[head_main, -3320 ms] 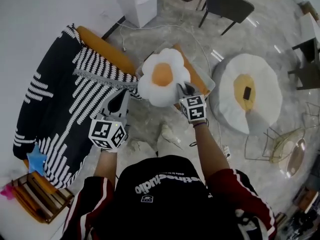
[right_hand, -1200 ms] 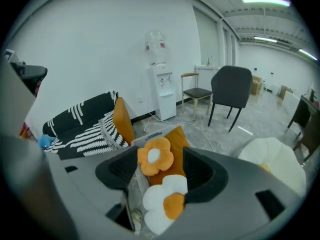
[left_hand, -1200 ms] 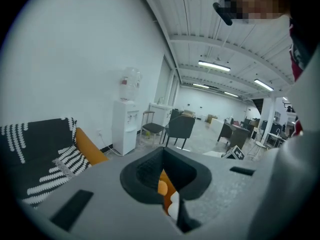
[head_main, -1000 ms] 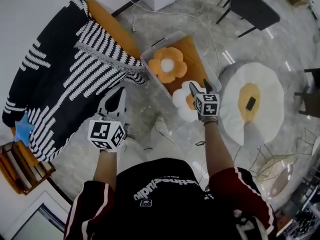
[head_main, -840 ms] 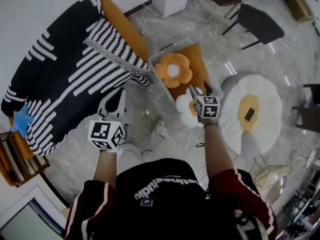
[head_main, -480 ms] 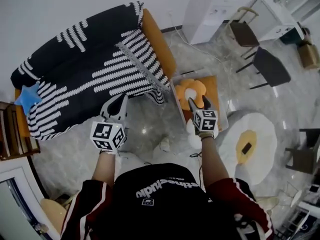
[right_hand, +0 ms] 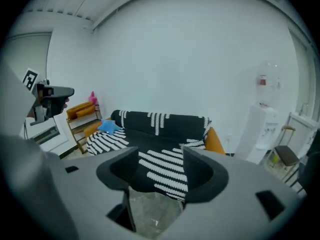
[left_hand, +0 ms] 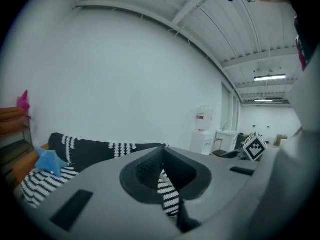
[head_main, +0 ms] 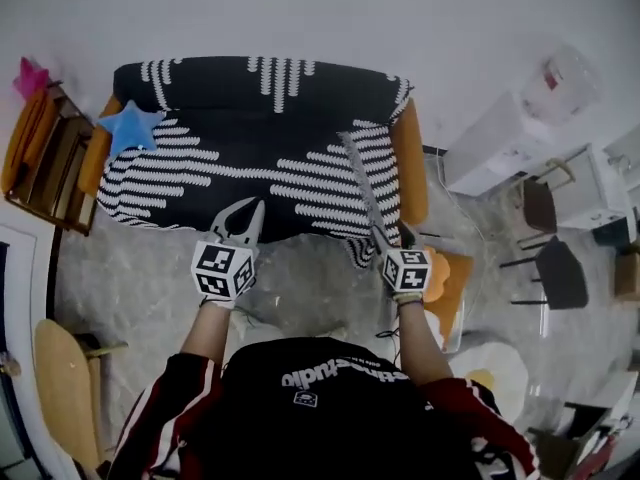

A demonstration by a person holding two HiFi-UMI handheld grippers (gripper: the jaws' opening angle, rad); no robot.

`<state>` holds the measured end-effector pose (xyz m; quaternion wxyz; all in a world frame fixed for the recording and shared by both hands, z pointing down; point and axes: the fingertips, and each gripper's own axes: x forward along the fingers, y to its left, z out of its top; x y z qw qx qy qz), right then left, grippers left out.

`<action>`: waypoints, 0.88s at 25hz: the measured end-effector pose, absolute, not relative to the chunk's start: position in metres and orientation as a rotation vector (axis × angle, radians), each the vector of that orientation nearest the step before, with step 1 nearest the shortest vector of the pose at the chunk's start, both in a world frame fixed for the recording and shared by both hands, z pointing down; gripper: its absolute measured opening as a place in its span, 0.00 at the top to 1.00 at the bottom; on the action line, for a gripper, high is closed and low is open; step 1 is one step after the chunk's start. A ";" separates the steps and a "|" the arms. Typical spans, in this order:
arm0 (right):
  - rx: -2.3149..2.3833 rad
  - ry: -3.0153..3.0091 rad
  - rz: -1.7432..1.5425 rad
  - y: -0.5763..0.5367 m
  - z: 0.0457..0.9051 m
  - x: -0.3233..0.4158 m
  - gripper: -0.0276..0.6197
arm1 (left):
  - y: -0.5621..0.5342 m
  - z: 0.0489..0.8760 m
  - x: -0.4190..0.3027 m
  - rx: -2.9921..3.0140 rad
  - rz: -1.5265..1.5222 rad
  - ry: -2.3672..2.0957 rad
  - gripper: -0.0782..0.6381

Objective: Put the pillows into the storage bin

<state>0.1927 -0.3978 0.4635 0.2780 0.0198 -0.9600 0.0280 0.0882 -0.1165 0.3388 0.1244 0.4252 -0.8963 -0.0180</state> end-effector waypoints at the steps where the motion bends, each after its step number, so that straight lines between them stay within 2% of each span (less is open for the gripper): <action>1: 0.007 -2.586 0.075 -0.378 0.459 0.175 0.54 | -0.094 0.339 0.081 1.194 -0.055 -2.633 0.89; 11: -0.426 -2.561 -0.033 -0.173 0.443 0.032 0.53 | 0.127 0.336 0.030 0.769 -0.160 -2.795 0.89; 22: -0.727 -2.517 -0.147 0.030 0.430 -0.050 0.53 | 0.313 0.321 0.012 0.461 -0.237 -2.918 0.89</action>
